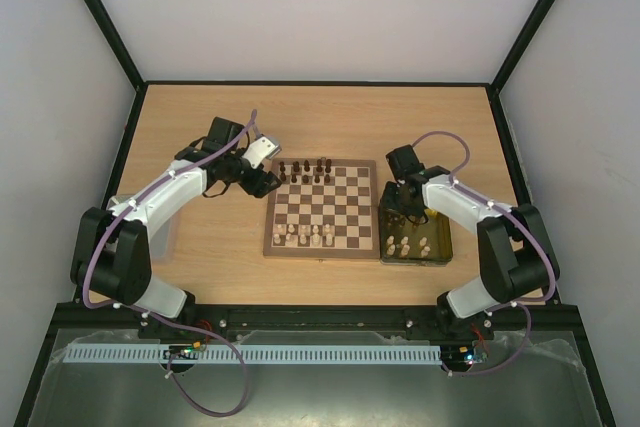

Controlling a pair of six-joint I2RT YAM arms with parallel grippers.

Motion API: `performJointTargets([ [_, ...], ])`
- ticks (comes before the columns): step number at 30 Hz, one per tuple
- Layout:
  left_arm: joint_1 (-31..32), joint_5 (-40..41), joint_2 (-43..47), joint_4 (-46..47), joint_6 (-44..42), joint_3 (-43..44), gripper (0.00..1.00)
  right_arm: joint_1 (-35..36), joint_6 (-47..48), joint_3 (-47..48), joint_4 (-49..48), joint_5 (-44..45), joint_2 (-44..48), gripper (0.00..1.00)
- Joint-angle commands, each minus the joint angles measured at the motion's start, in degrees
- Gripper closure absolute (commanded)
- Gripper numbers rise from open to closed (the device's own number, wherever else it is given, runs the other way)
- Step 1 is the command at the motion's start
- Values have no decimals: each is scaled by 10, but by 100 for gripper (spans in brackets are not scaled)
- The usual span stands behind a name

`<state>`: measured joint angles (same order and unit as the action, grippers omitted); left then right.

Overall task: Set up the chess pieces on the board
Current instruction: Pick up the chess piece from the storage box, then place the chess piece on the chessboard.

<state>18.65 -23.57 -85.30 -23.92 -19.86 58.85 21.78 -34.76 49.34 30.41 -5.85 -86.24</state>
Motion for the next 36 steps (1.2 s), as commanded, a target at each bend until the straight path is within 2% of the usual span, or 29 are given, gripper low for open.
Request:
performJointTargets([
  [1,-3,-10,0,0,4,4,25,2,2,19,29,18,22,95],
  [8,-3,-15,-1,0,5,3,25,3,4,51,78,26,63,98],
  [16,-3,-15,0,0,8,5,25,8,13,148,133,27,62,98],
  [24,-3,-11,-1,-3,3,3,27,30,6,242,120,-10,-32,98],
  [36,-3,5,-1,1,3,2,28,71,2,366,115,-3,-181,98],
])
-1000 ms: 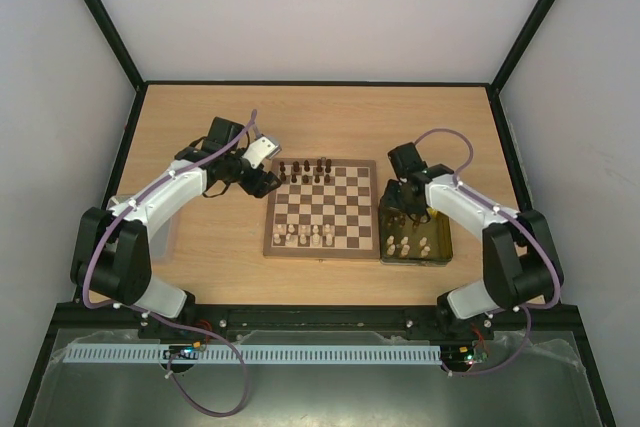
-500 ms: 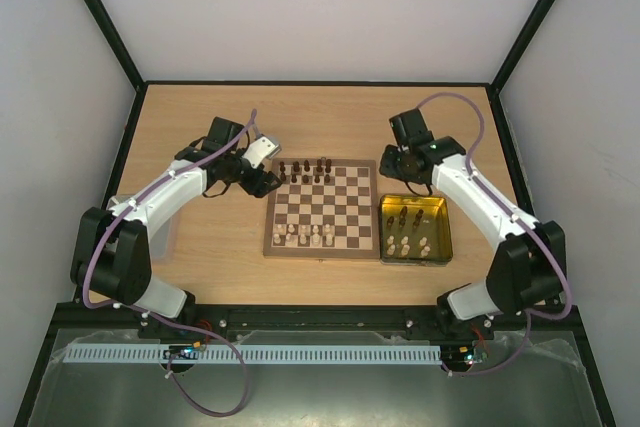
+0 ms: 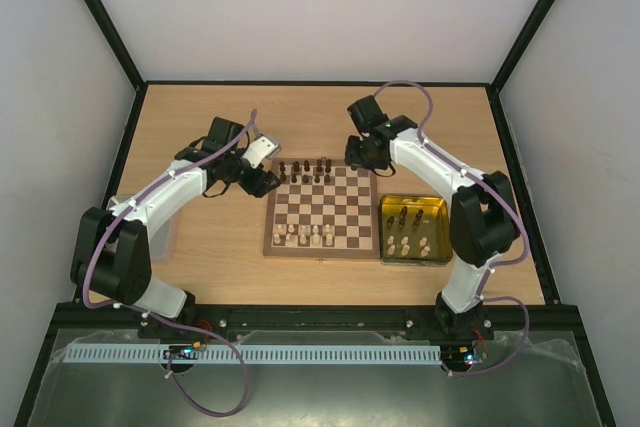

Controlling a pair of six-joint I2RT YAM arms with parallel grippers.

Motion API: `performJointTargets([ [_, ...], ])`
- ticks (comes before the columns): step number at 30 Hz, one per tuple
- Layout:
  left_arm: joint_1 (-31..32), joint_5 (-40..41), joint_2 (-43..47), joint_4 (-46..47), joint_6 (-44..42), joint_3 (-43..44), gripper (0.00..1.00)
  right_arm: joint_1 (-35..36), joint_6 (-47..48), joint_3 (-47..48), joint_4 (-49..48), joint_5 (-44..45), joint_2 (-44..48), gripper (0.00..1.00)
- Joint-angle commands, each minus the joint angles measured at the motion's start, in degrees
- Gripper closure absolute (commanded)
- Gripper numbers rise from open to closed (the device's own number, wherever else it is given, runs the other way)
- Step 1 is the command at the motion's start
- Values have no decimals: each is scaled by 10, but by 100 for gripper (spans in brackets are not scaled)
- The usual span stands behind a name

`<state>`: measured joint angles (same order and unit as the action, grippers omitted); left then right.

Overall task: Set up the chess pieces on the board
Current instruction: Place the chess piece on the chessboard.

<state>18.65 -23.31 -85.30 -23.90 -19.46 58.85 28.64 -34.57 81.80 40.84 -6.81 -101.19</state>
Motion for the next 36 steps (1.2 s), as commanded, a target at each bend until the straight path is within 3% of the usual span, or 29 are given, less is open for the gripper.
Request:
performJointTargets([
  [1,-2,2,-1,0,-1,3,29,3,1,50,12,3,-44,98],
  [22,-3,15,0,10,-2,-3,29,19,-5,129,20,9,-137,98],
  [36,-3,16,1,11,0,-1,28,30,-4,123,19,21,-159,98],
])
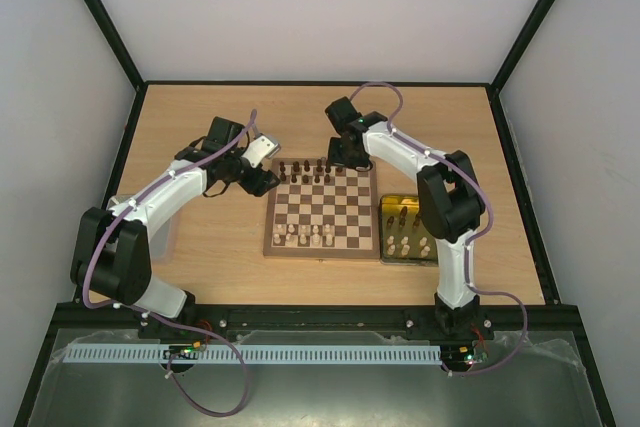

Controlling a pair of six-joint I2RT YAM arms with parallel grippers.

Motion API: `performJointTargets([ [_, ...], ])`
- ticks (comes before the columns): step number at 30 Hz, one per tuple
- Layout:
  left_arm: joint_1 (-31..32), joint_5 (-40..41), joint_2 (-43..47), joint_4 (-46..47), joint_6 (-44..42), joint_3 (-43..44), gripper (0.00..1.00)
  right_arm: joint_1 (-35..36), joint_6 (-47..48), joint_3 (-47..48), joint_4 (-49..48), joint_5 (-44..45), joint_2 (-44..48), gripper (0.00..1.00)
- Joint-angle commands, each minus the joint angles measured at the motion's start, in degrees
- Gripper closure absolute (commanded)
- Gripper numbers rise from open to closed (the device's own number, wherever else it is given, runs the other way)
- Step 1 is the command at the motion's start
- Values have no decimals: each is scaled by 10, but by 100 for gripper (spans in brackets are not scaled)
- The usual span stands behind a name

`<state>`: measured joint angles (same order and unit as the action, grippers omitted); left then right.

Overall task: Set up the chess pieces on the board
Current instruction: Place the chess piece on the chessboard.

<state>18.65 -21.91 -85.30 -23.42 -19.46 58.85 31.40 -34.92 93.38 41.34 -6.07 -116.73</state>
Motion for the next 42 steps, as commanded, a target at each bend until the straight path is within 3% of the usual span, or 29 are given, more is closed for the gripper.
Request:
performJointTargets([
  [1,-3,2,1,6,0,-2,28,2,-1,6,14,14,-5,98],
  [42,-3,2,4,4,-2,-3,28,3,1,-23,-5,3,-8,95],
])
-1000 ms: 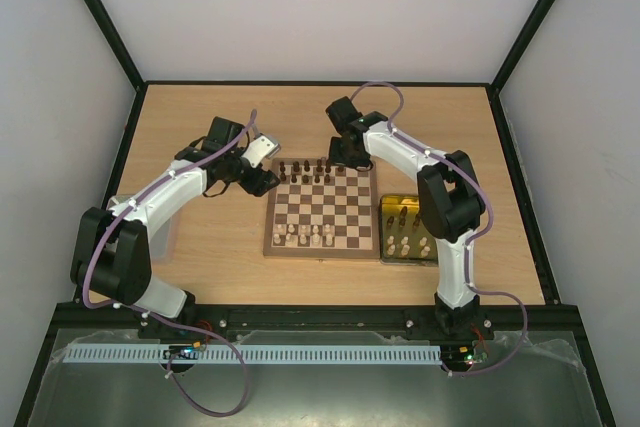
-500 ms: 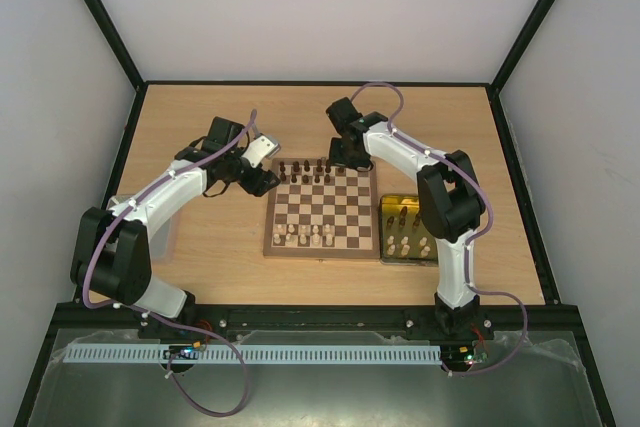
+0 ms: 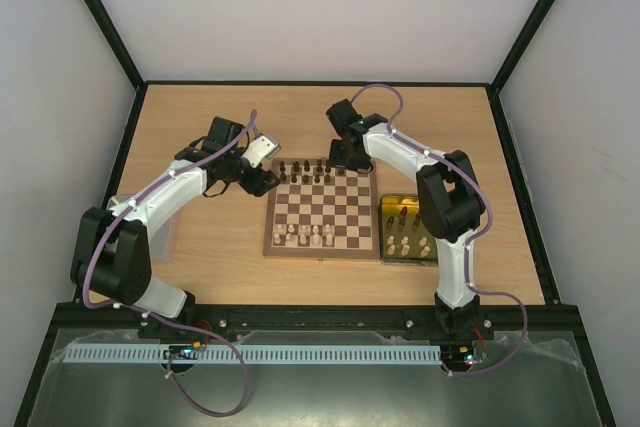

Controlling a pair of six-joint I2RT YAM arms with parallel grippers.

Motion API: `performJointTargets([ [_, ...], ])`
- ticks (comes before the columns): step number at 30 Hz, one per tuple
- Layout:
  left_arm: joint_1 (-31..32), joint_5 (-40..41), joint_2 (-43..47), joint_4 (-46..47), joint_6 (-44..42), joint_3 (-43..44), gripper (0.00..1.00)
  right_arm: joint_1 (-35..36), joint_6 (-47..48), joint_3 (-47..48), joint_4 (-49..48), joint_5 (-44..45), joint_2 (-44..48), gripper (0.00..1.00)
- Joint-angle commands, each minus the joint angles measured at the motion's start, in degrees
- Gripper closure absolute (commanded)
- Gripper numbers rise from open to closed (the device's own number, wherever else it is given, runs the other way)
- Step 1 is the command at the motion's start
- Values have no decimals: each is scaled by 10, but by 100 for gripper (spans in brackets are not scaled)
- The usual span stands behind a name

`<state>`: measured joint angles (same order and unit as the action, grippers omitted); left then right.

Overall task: Set up the chess pieces on the board
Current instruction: Place the chess piece on the chessboard.

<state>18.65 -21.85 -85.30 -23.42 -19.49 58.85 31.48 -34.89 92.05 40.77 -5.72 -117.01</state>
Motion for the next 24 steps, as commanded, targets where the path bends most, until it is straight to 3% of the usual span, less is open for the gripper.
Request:
performJointTargets([
  [1,-2,1,4,4,-2,-3,28,2,1,-8,0,0,-5,93],
  [17,-2,0,3,4,-2,-4,27,2,-1,8,7,19,16,74],
  [24,-2,-1,5,2,-3,-1,26,3,-3,-19,19,89,103,68],
])
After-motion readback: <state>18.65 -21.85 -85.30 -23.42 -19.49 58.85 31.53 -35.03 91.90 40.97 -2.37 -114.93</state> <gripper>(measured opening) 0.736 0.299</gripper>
